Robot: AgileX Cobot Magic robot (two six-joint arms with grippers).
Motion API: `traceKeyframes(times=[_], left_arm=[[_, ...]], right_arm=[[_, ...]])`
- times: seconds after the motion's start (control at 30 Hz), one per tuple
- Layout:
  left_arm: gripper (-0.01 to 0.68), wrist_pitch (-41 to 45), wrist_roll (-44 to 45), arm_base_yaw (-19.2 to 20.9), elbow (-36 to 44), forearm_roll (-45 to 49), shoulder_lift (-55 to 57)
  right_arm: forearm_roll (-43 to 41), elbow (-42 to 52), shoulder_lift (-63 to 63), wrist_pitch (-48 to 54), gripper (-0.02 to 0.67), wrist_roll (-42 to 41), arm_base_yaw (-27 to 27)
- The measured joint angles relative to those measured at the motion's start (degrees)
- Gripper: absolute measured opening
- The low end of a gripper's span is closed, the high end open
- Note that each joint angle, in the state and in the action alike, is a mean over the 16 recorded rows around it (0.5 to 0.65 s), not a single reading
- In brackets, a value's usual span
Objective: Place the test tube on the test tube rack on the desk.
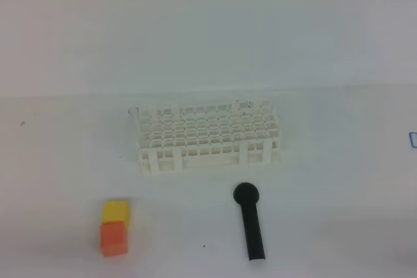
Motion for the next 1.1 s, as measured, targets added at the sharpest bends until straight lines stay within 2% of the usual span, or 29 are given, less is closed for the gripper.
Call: traceKeyframes(times=[0.5, 1.1], left_arm=[[-0.001, -0.10, 0.02, 0.00, 0.04, 0.10, -0.07], [-0.001, -0.13, 0.02, 0.00, -0.08, 0.10, 0.07]], right_arm=[[1.27, 0.02, -4.98, 12.77, -0.001, -0.70, 0.00], [1.59, -0.16, -5.23, 14.07, -0.001, -0.70, 0.00]])
